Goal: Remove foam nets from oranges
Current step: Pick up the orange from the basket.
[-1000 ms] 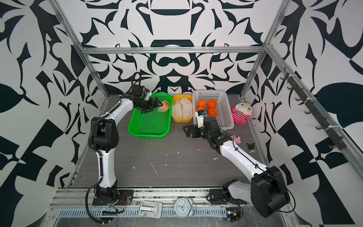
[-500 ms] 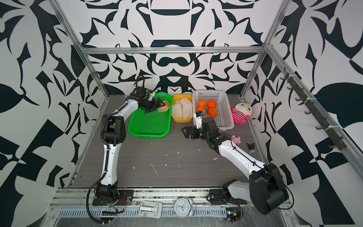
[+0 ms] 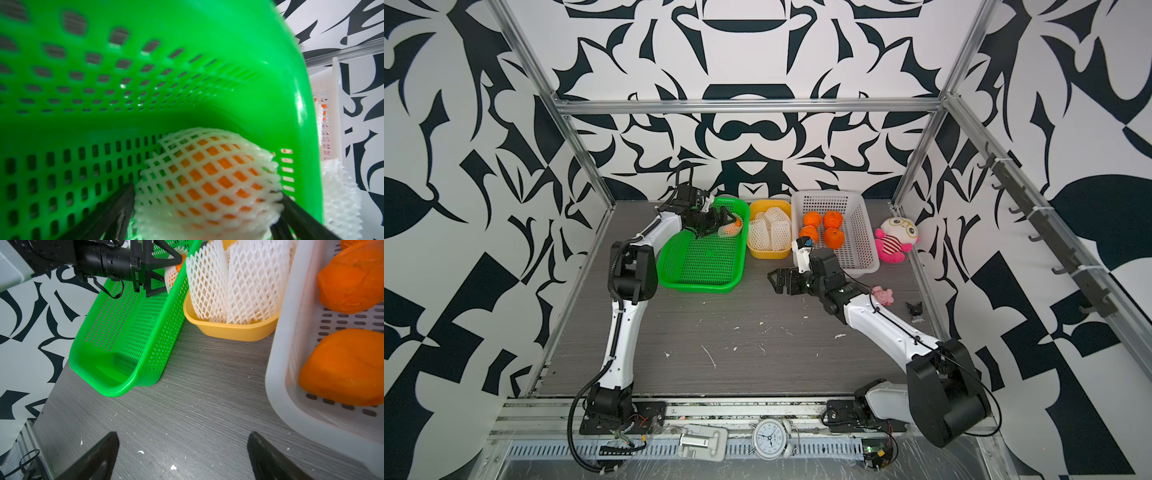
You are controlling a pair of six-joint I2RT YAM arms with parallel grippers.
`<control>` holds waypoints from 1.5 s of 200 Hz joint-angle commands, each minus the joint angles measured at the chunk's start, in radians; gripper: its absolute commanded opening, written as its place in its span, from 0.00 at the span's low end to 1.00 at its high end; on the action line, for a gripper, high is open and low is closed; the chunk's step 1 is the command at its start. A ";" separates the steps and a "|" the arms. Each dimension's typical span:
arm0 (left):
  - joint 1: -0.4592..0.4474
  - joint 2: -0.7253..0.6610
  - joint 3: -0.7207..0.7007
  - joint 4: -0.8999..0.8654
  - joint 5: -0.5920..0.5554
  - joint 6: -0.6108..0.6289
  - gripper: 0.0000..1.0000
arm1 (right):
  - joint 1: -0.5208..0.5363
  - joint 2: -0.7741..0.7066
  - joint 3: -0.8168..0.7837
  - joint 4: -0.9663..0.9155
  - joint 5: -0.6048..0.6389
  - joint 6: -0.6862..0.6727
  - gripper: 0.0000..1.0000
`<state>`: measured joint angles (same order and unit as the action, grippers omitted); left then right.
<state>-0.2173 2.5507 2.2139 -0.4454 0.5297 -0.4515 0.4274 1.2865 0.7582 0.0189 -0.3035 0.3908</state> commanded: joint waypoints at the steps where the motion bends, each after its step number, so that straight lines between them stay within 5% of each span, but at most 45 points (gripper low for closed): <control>1: -0.004 0.028 0.036 -0.005 0.019 -0.010 0.95 | 0.004 0.002 0.024 0.021 -0.003 0.003 1.00; 93: -0.001 0.019 0.013 0.018 0.059 -0.031 0.68 | 0.004 -0.012 0.013 0.003 0.013 0.001 1.00; 229: 0.038 -0.199 -0.191 0.064 0.115 -0.078 0.63 | 0.011 -0.113 0.016 0.038 0.004 -0.175 0.99; 300: 0.031 -0.423 -0.427 0.160 0.174 -0.174 0.61 | 0.180 -0.125 0.007 0.085 -0.012 -0.437 1.00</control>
<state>-0.1852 2.2181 1.8568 -0.3210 0.6621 -0.5888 0.5728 1.1896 0.7609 0.0341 -0.3004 0.0818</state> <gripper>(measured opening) 0.632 0.994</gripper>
